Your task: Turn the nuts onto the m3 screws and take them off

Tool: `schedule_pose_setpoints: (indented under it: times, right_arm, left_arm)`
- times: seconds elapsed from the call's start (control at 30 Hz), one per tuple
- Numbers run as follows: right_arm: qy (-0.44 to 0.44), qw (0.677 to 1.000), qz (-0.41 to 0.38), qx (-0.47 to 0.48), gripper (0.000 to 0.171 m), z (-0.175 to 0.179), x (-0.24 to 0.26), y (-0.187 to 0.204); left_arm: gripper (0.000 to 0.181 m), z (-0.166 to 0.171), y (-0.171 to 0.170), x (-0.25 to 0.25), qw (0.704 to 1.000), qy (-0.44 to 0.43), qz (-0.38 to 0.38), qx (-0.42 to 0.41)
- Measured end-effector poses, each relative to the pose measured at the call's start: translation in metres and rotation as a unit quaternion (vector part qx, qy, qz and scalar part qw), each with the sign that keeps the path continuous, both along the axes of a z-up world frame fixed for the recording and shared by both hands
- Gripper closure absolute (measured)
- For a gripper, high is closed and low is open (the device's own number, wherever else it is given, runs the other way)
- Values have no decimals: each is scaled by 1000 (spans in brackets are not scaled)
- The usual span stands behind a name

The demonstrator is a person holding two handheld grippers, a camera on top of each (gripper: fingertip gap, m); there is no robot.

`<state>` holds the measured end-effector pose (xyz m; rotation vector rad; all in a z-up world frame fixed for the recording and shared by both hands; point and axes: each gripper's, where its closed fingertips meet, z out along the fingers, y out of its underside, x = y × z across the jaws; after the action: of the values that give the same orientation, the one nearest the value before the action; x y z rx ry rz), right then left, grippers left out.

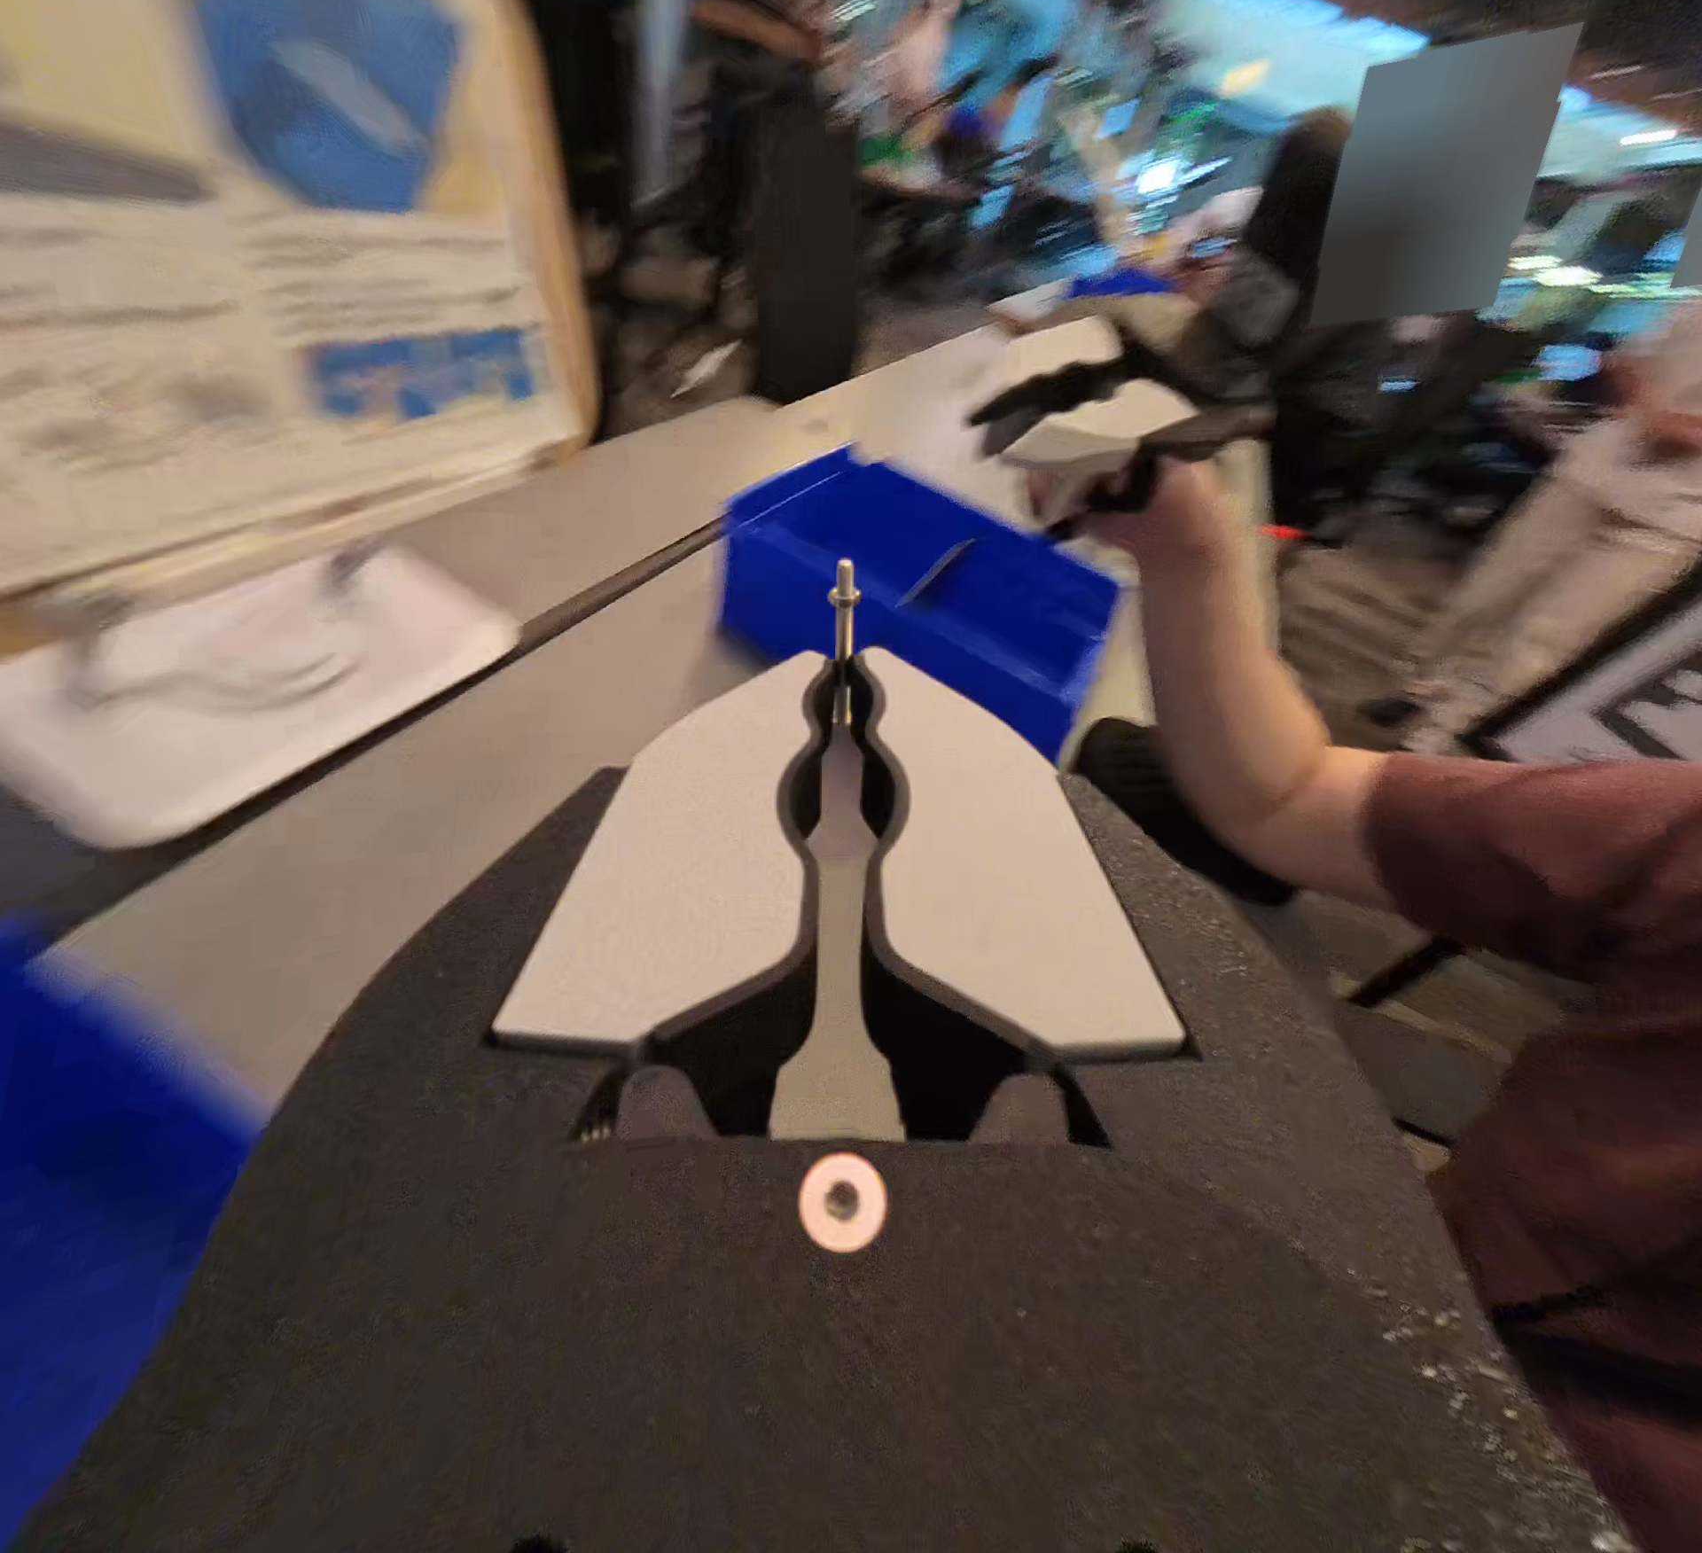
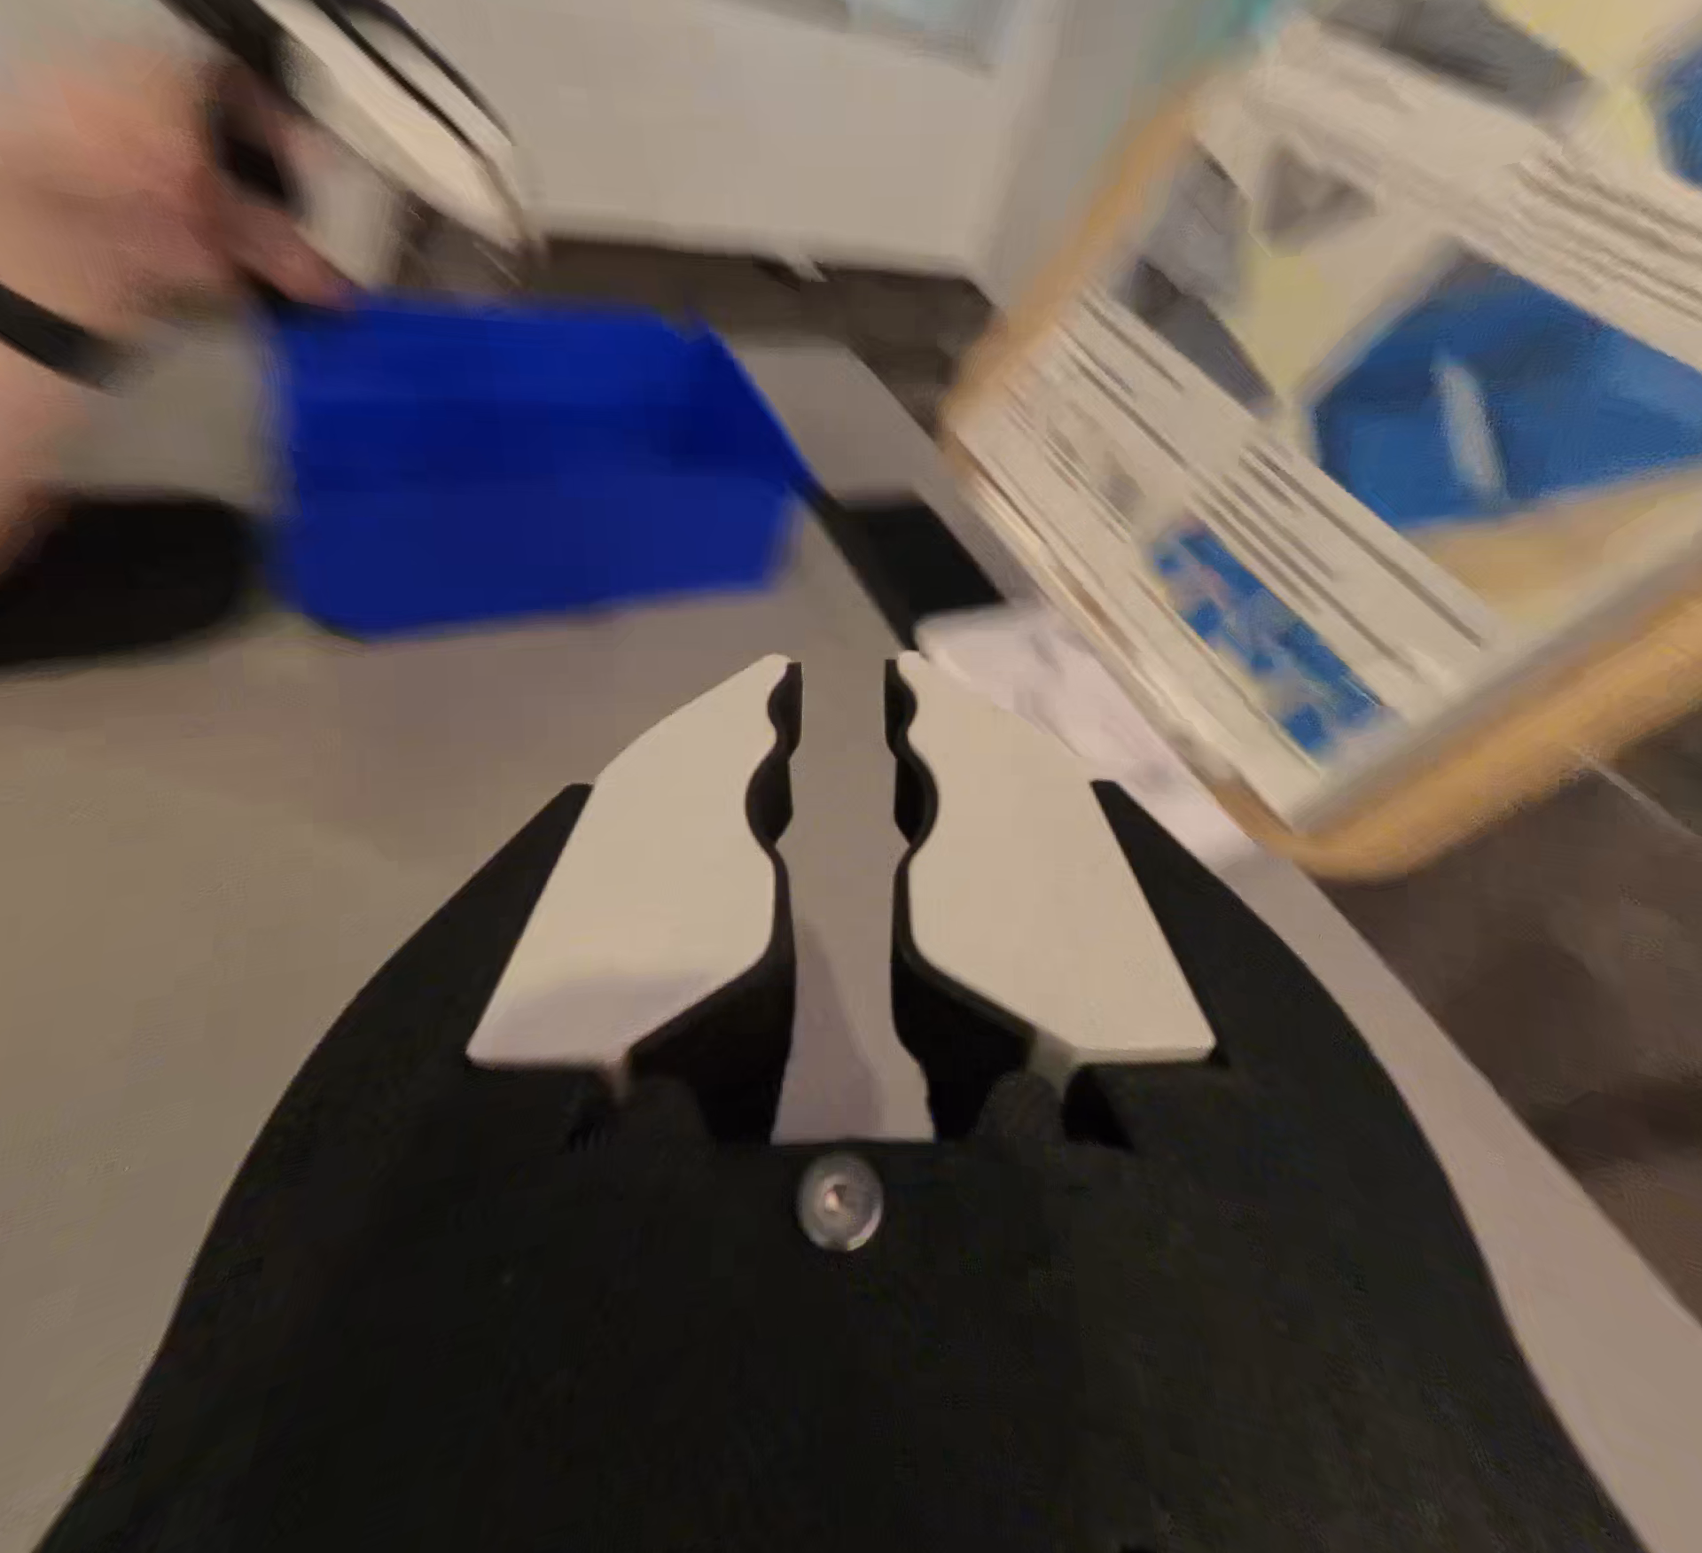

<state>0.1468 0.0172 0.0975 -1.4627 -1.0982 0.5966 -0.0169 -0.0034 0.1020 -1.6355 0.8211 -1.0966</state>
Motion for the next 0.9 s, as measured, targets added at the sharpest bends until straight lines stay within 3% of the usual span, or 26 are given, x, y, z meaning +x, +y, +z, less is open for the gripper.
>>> schedule_pose_setpoints:
  times: [0.07,0.17,0.63,0.7,0.83,0.9]
  right_arm:
    - [93,989,112,-29,154,24,-27,-38]
    - [131,973,179,-67,151,32,-48,-65]
    - [140,953,212,-163,152,9,-82,-75]
    - [137,946,238,-171,165,9,-83,-82]
    - [134,948,230,-177,165,6,-83,-79]
    - [146,944,230,-188,165,7,-83,-78]
  left_arm:
    - [179,3,-21,38,997,-30,-64,18]
    - [179,-2,-41,73,993,-44,-107,24]
    - [179,-11,-65,98,989,-10,-134,56]
    - [179,-12,-67,99,988,-7,-141,54]
    - [178,-14,-65,100,989,-13,-141,46]
    - [168,-11,-62,100,990,-32,-136,36]
